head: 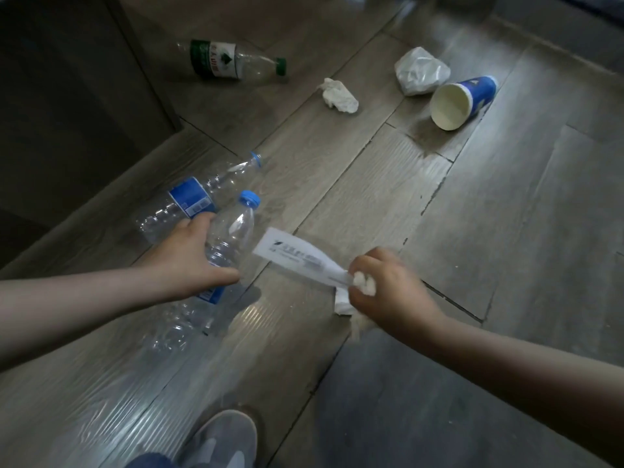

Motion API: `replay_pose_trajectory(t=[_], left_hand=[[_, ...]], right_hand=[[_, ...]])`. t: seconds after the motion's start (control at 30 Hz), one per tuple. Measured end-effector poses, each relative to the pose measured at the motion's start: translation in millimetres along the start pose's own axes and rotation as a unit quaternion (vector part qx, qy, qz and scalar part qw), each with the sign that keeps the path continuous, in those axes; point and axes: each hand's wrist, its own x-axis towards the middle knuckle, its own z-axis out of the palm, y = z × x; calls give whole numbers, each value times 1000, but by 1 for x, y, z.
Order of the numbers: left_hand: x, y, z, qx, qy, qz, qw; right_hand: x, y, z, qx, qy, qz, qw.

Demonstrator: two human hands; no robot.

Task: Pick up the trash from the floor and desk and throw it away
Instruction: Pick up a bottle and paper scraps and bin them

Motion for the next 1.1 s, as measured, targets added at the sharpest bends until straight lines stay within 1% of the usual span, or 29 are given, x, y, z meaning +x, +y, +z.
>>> replay_pose_trajectory(t=[0.1, 0.2, 0.33, 0.47, 0.53, 0.73, 0.93, 1.1], left_hand=[[3, 8, 5, -6, -7, 15, 1000], [6, 14, 11, -6, -15, 33, 999], [8, 18, 16, -3, -13, 40, 999], [9, 14, 18, 4, -6, 33, 999], [9, 12, 19, 5, -6, 30, 1000], [11, 9, 22, 14, -2, 34, 999], [13, 11, 25, 2, -10, 34, 999], [13, 15, 26, -4, -18, 29, 999]], right_hand=[[-6, 24, -6, -34, -9, 99, 995], [-9, 36, 6, -63, -38, 164, 984], [-8, 32, 32, -78, -13, 186, 979], [-9, 27, 54, -68, 17, 216, 974], [-13, 30, 60, -72, 33, 206, 975], [-22, 37, 69, -51, 101, 137, 984], [-24, 41, 68, -54, 103, 102, 988], [-25, 37, 67, -25, 95, 91, 991]])
